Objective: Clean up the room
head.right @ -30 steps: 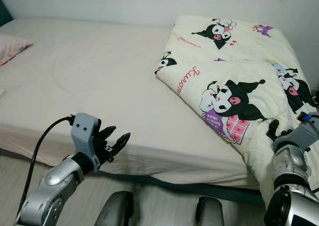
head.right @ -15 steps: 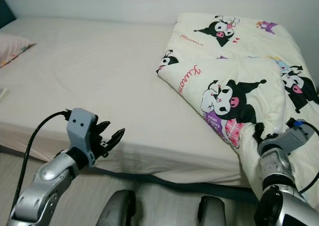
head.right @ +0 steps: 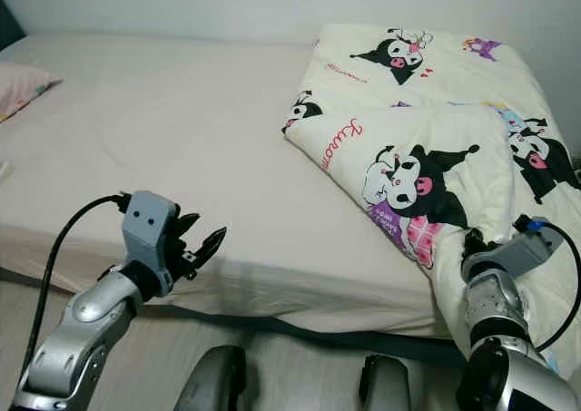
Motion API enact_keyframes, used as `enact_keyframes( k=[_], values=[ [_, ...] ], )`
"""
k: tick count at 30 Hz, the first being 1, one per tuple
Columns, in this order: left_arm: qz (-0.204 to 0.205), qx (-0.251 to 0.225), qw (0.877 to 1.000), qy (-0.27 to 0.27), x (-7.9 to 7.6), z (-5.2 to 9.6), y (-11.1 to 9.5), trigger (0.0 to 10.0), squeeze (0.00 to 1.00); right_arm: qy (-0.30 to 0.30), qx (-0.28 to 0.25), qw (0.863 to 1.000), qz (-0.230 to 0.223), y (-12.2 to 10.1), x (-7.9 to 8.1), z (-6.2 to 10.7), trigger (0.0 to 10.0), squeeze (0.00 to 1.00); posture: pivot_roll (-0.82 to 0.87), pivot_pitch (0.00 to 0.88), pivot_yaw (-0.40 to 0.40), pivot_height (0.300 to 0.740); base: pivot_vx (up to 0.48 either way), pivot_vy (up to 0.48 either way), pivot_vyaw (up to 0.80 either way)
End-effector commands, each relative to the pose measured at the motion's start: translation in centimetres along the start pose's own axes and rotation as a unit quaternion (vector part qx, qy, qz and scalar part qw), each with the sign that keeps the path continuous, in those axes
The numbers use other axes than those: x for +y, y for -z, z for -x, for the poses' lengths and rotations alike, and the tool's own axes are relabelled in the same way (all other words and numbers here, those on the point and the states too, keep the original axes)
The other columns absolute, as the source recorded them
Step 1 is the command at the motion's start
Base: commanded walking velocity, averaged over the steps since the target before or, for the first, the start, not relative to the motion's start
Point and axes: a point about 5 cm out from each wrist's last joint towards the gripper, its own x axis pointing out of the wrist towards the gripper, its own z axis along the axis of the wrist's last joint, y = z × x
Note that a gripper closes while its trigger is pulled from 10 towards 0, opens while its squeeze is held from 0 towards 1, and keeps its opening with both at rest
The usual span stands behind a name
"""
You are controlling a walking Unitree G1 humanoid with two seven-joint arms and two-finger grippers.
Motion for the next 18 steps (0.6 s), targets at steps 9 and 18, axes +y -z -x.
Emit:
enact_keyframes(
  k=[9,18],
  values=[
    [0.011,0.007,1.000,-0.016,0.1,-0.2,0.7,10.0,0.00,-0.083,0.021,0.995,0.043,1.8,2.8,0.1,0.0,0.00,0.21,0.173,0.041,0.582,0.000,0.000,0.00],
    [0.045,-0.001,0.998,-0.040,0.6,-0.4,0.7,10.0,0.00,-0.267,0.033,0.950,0.159,3.5,8.6,0.7,0.0,0.00,0.20,0.171,0.045,0.582,0.000,0.000,0.00]
  ],
)
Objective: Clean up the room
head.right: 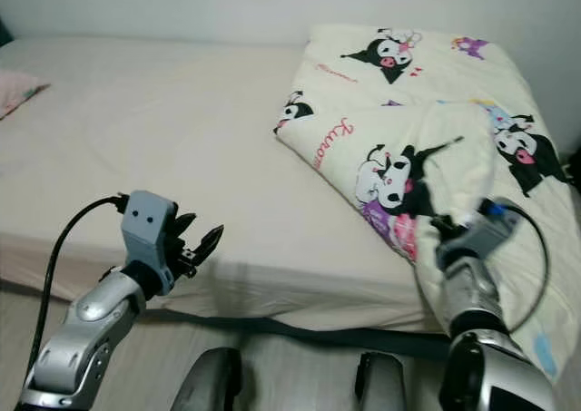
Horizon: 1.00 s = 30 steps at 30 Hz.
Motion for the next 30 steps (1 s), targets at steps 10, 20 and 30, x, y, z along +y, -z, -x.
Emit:
enact_keyframes(
  k=[10,20,30],
  values=[
    [0.033,0.004,0.999,-0.018,0.1,0.2,0.7,10.0,0.00,-0.245,0.065,0.957,0.141,3.7,6.9,0.3,0.0,0.00,0.19,0.169,0.037,0.582,0.000,0.000,0.00],
    [0.047,0.006,0.999,0.000,-1.0,0.4,1.0,10.0,0.00,-0.443,0.176,0.841,0.256,8.9,8.5,4.3,2.4,0.00,0.19,0.165,0.036,0.582,0.000,0.000,0.00],
    [0.049,-0.001,0.999,-0.015,-0.8,0.3,0.8,10.0,0.00,-0.525,0.217,0.778,0.267,10.3,8.0,6.8,6.5,0.00,0.19,0.163,0.040,0.582,0.000,0.000,0.00]
  ],
)
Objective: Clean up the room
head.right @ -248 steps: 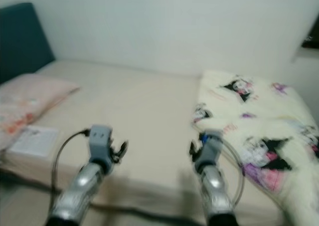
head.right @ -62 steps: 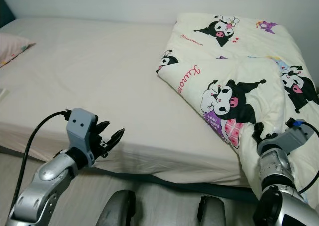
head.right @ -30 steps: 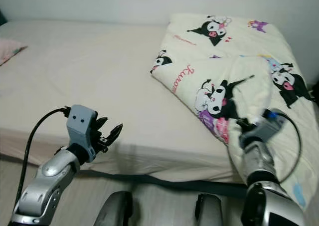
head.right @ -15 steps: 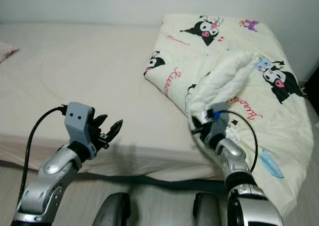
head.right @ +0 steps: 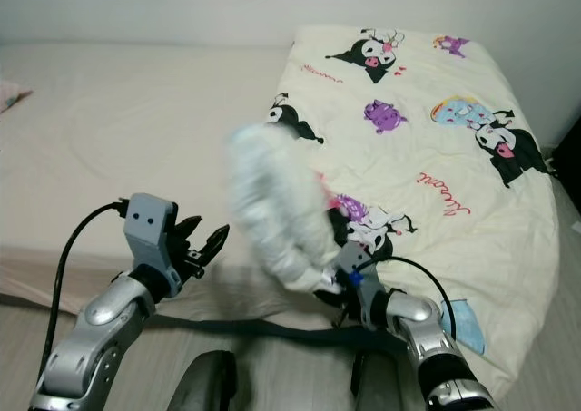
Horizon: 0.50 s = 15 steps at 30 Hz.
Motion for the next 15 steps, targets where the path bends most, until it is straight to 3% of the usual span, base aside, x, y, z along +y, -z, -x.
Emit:
enact_keyframes(
  k=[1,2,5,6,9,10,11,15],
  values=[
    [0.001,-0.007,1.000,-0.029,0.7,0.1,-0.1,10.0,0.00,-0.066,0.006,0.998,0.003,0.4,1.7,-0.9,10.0,0.00,0.19,0.163,0.040,0.582,0.000,0.000,0.00],
    [0.001,-0.007,1.000,-0.029,0.7,0.1,-0.1,10.0,0.00,-0.066,0.006,0.998,0.003,0.4,1.7,-0.9,10.0,0.00,0.19,0.163,0.040,0.582,0.000,0.000,0.00],
    [-0.015,-0.045,0.988,-0.150,4.1,0.4,-1.3,10.0,0.00,-0.091,0.022,0.996,-0.002,0.9,2.3,-0.5,10.0,0.00,0.18,0.166,0.041,0.582,0.000,0.000,0.00],
    [-0.015,-0.045,0.988,-0.150,4.1,0.4,-1.3,10.0,0.00,-0.091,0.022,0.996,-0.002,0.9,2.3,-0.5,10.0,0.00,0.18,0.166,0.041,0.582,0.000,0.000,0.00],
    [-0.014,-0.070,0.978,-0.195,6.5,1.0,-2.4,10.0,0.00,-0.087,0.024,0.996,-0.006,1.0,2.2,-0.4,10.0,0.00,0.18,0.167,0.041,0.582,0.000,0.000,0.00],
    [-0.016,-0.072,0.976,-0.205,7.1,1.2,-2.5,10.0,0.00,-0.084,0.023,0.996,-0.013,1.0,2.2,-0.4,10.0,0.05,0.18,0.167,0.041,0.582,0.000,0.000,0.00],
    [-0.026,-0.070,0.972,-0.223,7.8,1.5,-2.6,10.0,0.00,-0.085,0.020,0.996,-0.020,1.0,2.2,-0.5,10.0,0.35,0.19,0.167,0.041,0.582,0.000,0.000,0.00],
    [-0.033,-0.069,0.969,-0.236,8.4,1.7,-2.6,10.0,0.00,-0.087,0.018,0.996,-0.025,0.9,2.2,-0.5,10.0,0.35,0.19,0.167,0.041,0.582,0.000,0.000,0.00]
  ],
)
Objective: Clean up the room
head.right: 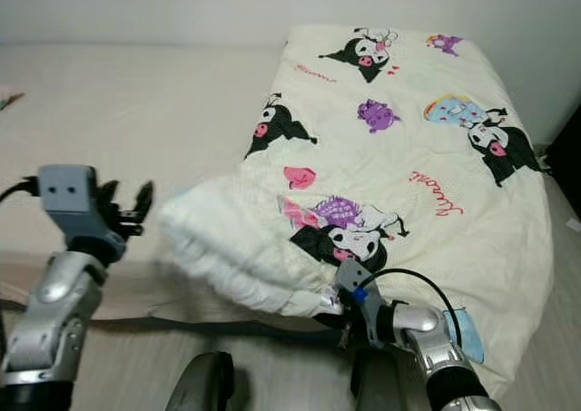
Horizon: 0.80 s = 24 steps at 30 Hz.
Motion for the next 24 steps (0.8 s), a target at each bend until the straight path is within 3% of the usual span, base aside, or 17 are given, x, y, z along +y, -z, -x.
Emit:
enact_keyframes(
  k=[1,4,5,6,7,10,12,14,16,17,18,21,23,24],
  values=[
    [-0.023,0.000,0.999,-0.040,1.8,-0.1,0.0,10.0,0.00,-0.044,-0.005,0.999,-0.023,0.4,1.4,-1.2,10.0,1.00,0.19,0.167,0.039,0.582,0.000,0.000,0.00],
    [-0.033,-0.007,0.996,-0.084,3.3,-0.4,-0.3,10.0,0.00,-0.051,-0.005,0.998,-0.028,0.4,1.6,-1.3,10.0,1.00,0.19,0.167,0.037,0.582,0.000,0.000,0.00],
    [-0.034,-0.009,0.995,-0.090,3.6,-0.4,-0.4,10.0,0.00,-0.042,-0.006,0.999,-0.007,0.2,1.5,-1.3,10.0,1.00,0.19,0.164,0.037,0.582,0.000,0.000,0.00],
    [-0.034,-0.011,0.995,-0.090,3.5,-0.5,-0.5,10.0,0.00,-0.035,-0.006,0.999,0.009,0.0,1.5,-1.3,10.0,0.58,0.19,0.164,0.037,0.582,0.000,0.000,0.00],
    [-0.031,-0.012,0.996,-0.086,3.4,-0.6,-0.4,10.0,0.00,-0.033,-0.023,0.999,-0.003,-0.4,1.5,-1.3,10.0,0.00,0.19,0.164,0.036,0.582,0.000,0.000,0.00],
    [-0.027,-0.011,0.997,-0.076,3.0,-0.7,-0.4,10.0,0.00,-0.036,-0.057,0.997,-0.031,-1.2,1.3,-1.3,10.0,0.00,0.18,0.161,0.033,0.582,0.000,0.000,0.00],
    [-0.023,-0.006,0.999,-0.045,1.9,-1.1,0.1,10.0,0.00,-0.082,-0.119,0.985,-0.096,-3.2,1.8,-1.2,10.0,0.00,0.17,0.156,0.031,0.582,0.000,0.000,0.00],
    [-0.023,-0.006,0.999,-0.045,1.9,-1.1,0.1,10.0,0.00,-0.082,-0.119,0.985,-0.096,-3.2,1.8,-1.2,10.0,0.00,0.17,0.156,0.031,0.582,0.000,0.000,0.00],
    [-0.012,0.001,1.000,-0.021,0.8,-1.2,0.6,10.0,0.00,-0.138,-0.151,0.974,-0.097,-4.5,3.3,-1.0,10.0,0.00,0.16,0.144,0.024,0.582,0.000,0.000,0.00],
    [-0.012,0.001,1.000,-0.021,0.8,-1.2,0.6,10.0,0.00,-0.138,-0.151,0.974,-0.097,-4.5,3.3,-1.0,10.0,0.00,0.16,0.144,0.024,0.582,0.000,0.000,0.00],
    [0.001,0.019,1.000,-0.005,-0.1,-1.2,1.3,10.0,0.00,-0.112,-0.198,0.968,-0.102,-5.8,3.0,-1.0,10.0,0.00,0.16,0.138,0.020,0.582,0.000,0.000,0.00],
    [0.014,0.039,0.999,0.008,-0.9,-1.1,2.0,10.0,0.00,-0.072,-0.244,0.962,-0.100,-7.0,2.4,-0.9,10.0,0.00,0.14,0.125,0.014,0.582,0.000,0.000,0.00],
    [0.010,0.080,0.996,0.027,-2.3,-0.4,3.8,10.0,0.00,0.102,-0.317,0.936,-0.112,-9.4,-0.1,-0.4,10.0,0.00,0.10,0.102,0.007,0.582,0.000,0.000,0.00],
    [0.001,0.087,0.996,0.033,-2.7,-0.1,4.3,10.0,0.00,0.158,-0.319,0.928,-0.109,-9.7,-0.7,-0.2,10.0,0.00,0.10,0.102,0.007,0.582,0.000,0.000,0.00]
  ],
)
